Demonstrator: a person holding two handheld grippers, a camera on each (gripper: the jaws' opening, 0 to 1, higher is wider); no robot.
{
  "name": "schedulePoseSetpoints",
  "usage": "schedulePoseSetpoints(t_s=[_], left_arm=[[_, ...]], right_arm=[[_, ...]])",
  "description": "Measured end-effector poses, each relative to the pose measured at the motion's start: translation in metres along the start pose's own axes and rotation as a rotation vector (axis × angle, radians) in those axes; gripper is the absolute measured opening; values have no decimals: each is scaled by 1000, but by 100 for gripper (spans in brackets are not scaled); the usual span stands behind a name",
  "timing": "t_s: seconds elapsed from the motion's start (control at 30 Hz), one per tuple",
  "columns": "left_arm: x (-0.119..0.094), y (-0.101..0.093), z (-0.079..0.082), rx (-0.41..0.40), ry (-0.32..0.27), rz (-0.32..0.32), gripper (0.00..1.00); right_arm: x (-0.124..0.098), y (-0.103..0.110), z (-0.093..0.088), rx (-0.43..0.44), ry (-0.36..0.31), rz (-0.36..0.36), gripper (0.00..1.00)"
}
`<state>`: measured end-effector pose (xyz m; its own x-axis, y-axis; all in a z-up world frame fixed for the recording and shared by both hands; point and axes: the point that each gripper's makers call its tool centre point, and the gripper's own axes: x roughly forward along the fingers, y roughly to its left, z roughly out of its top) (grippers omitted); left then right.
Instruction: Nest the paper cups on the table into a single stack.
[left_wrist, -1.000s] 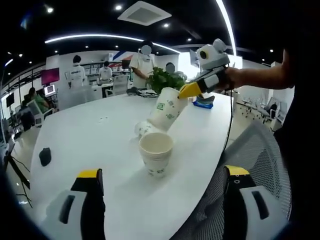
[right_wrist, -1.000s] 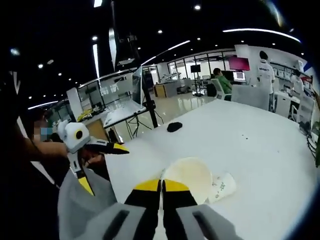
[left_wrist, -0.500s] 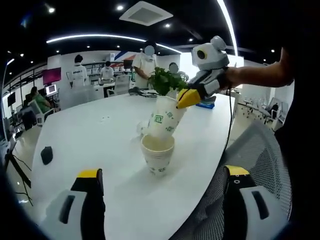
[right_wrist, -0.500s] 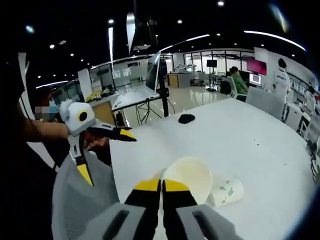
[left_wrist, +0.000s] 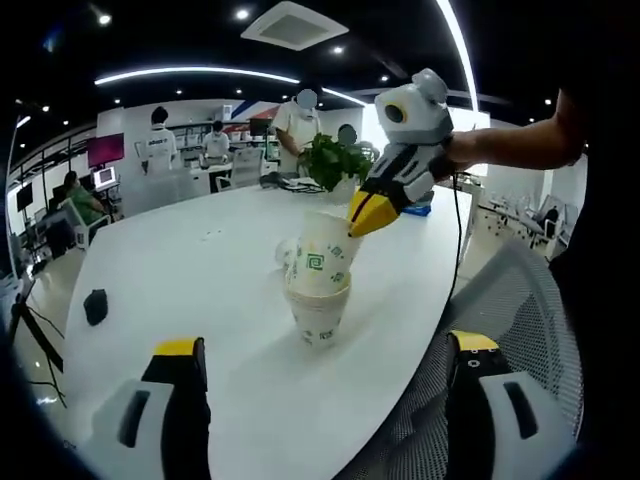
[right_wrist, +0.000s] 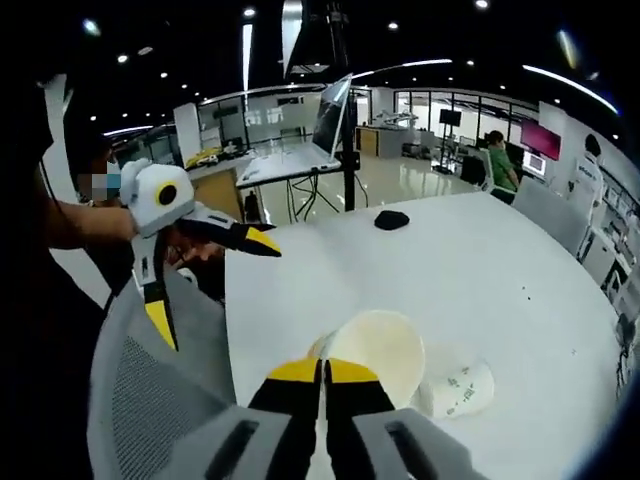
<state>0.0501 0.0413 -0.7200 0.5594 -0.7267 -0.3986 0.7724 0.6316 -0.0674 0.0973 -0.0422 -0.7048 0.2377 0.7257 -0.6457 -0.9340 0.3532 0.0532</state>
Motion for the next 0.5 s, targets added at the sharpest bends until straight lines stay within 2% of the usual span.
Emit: schedulePoseSetpoints(t_s=[0.5], left_arm=[[0, 1, -1, 0, 1, 3, 98]], right_arm=[[20, 4, -15, -68, 116, 20, 0]])
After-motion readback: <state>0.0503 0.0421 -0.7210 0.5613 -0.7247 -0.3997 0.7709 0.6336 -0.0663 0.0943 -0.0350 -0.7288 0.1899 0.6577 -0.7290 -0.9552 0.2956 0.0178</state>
